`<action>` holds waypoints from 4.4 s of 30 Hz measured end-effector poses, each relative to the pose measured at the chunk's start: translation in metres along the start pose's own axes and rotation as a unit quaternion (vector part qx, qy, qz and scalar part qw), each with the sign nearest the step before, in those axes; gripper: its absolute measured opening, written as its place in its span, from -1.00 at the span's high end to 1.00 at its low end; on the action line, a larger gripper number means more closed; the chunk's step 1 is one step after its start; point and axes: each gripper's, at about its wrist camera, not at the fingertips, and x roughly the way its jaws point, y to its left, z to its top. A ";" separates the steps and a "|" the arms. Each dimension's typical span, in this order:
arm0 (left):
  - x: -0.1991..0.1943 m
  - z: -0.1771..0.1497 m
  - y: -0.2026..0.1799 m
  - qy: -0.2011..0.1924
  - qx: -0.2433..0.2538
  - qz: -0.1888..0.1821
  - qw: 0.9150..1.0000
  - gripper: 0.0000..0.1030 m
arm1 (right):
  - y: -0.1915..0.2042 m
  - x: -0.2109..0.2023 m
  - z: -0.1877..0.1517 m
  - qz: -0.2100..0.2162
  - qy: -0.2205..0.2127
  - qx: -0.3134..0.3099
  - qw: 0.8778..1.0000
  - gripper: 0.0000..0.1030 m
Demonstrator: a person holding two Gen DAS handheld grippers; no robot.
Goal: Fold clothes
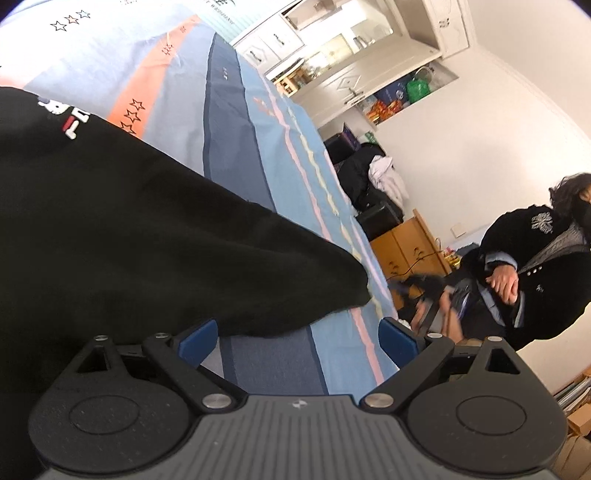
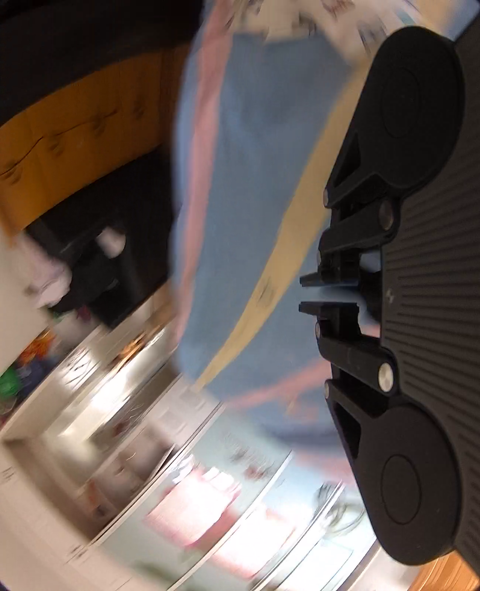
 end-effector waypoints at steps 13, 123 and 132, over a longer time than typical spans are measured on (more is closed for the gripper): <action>-0.018 -0.013 -0.006 -0.019 -0.006 0.025 0.999 -0.83 | 0.011 0.024 -0.054 0.137 0.127 -0.014 0.982 0.47; -0.224 -0.123 -0.033 0.000 0.043 0.320 0.946 -0.80 | -0.245 -0.397 -0.270 0.169 0.092 0.131 0.972 -0.58; -0.225 -0.126 -0.024 0.009 0.029 0.330 0.943 -0.80 | -0.240 -0.382 -0.269 0.173 0.089 0.125 0.973 -0.58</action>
